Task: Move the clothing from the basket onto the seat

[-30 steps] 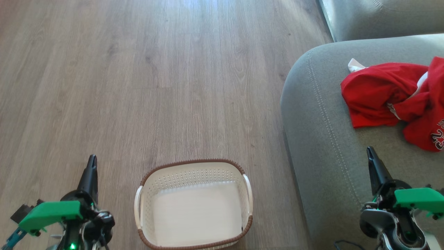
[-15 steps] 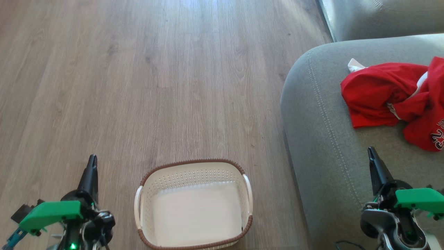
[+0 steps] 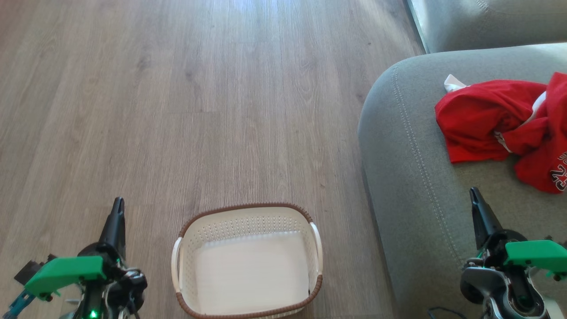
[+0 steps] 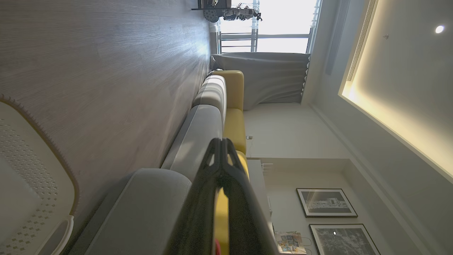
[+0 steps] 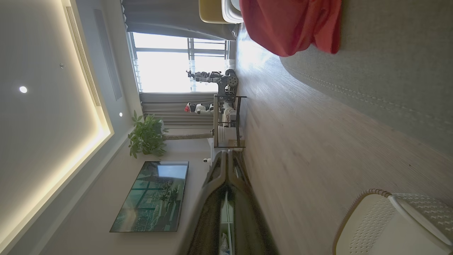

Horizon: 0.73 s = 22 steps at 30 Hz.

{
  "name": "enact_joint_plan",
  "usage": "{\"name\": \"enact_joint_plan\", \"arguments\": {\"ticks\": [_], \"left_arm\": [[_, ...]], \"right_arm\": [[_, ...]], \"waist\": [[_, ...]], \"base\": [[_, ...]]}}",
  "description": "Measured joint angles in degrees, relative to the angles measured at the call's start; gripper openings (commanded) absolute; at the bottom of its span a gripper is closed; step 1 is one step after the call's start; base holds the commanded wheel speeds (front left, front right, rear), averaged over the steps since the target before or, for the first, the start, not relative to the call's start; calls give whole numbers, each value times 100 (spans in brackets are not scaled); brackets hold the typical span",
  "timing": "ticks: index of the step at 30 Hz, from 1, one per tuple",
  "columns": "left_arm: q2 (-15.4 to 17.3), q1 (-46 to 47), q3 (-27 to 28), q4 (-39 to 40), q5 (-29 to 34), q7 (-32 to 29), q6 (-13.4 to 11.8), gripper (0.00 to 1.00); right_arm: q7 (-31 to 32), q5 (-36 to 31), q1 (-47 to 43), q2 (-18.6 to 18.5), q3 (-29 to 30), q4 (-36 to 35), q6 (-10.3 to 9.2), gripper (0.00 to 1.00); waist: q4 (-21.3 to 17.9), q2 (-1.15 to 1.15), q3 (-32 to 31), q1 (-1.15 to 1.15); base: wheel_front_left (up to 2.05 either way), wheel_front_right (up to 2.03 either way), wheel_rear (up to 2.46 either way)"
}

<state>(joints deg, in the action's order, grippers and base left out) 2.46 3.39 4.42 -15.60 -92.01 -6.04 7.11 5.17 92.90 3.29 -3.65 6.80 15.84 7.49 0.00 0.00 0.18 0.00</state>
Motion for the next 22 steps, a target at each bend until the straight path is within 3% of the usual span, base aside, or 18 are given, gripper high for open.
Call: {"name": "enact_joint_plan", "arguments": {"ticks": [22], "left_arm": [[-1,1,0,0,0,0,0,0]], "right_arm": [[42,-8,0,8,15,1,0,0]], "waist": [[0,0,0,0]], "base": [[0,0,0]]}}
